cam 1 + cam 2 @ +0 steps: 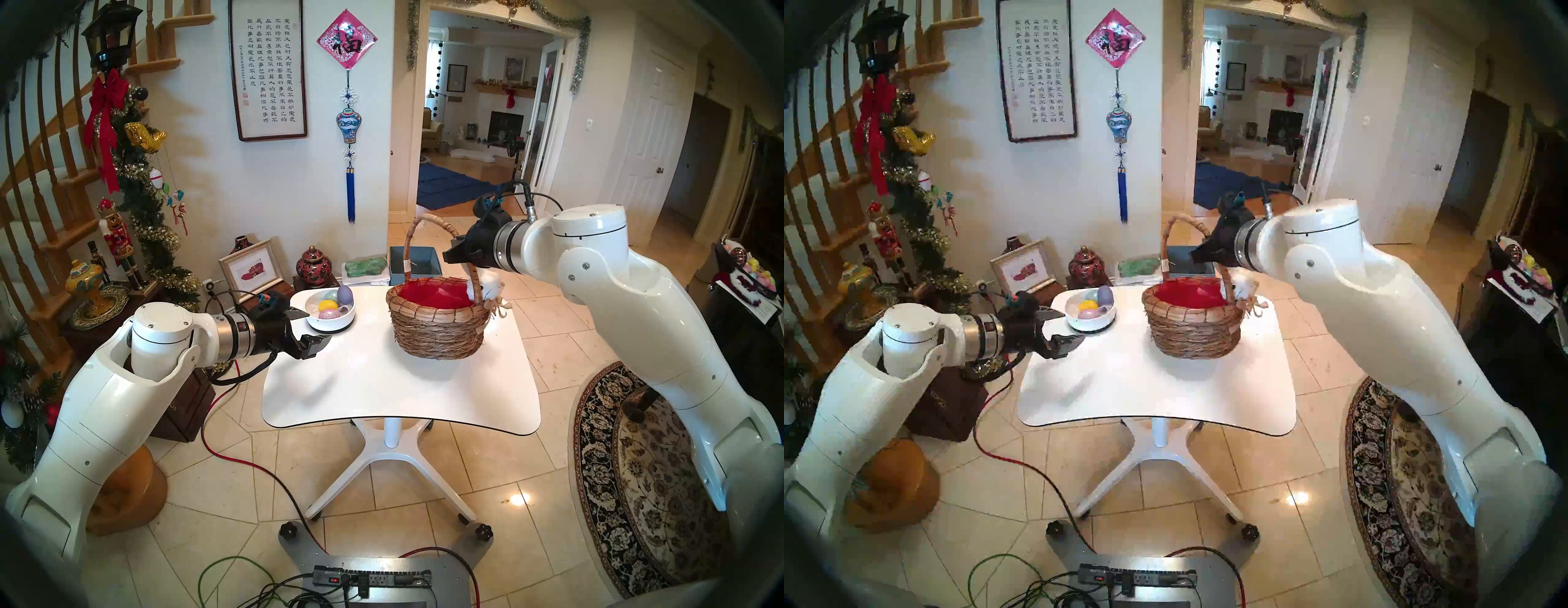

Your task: Put easter egg into basket

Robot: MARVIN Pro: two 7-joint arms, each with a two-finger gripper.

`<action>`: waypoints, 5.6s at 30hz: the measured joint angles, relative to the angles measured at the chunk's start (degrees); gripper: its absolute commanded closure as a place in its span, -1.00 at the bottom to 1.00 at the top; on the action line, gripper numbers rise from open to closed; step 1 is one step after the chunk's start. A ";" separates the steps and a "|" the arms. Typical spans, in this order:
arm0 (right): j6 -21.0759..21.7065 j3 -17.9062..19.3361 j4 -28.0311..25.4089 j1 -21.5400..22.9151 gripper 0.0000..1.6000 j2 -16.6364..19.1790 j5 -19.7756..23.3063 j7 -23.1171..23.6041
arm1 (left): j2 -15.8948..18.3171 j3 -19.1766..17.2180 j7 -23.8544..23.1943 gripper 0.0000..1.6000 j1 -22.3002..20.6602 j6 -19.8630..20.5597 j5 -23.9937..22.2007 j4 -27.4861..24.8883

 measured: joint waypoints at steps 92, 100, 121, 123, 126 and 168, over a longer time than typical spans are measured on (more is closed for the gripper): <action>-27.86 -7.36 15.96 -1.22 1.00 -10.51 -13.23 3.66 | 0.00 0.01 0.01 -1.00 0.00 0.00 0.00 0.01; -29.08 -7.68 15.91 -1.55 1.00 -10.76 -13.80 3.52 | 0.00 0.01 0.01 -1.00 0.00 0.00 0.00 0.01; -32.88 -9.18 17.20 -2.48 1.00 -11.86 -15.87 3.31 | 0.00 0.01 0.01 -1.00 0.00 0.00 0.00 0.01; -33.18 -9.23 17.19 -2.65 1.00 -11.86 -15.98 3.31 | 0.00 0.01 0.01 -1.00 0.00 0.00 0.00 0.01; -33.63 -9.28 16.96 -3.06 1.00 -11.77 -16.12 3.28 | 0.00 0.02 0.01 -1.00 0.00 0.00 0.00 0.01; -32.16 -8.98 7.70 -9.50 0.67 -5.23 -13.36 3.09 | 0.00 0.02 0.02 -1.00 0.00 0.00 -0.01 0.01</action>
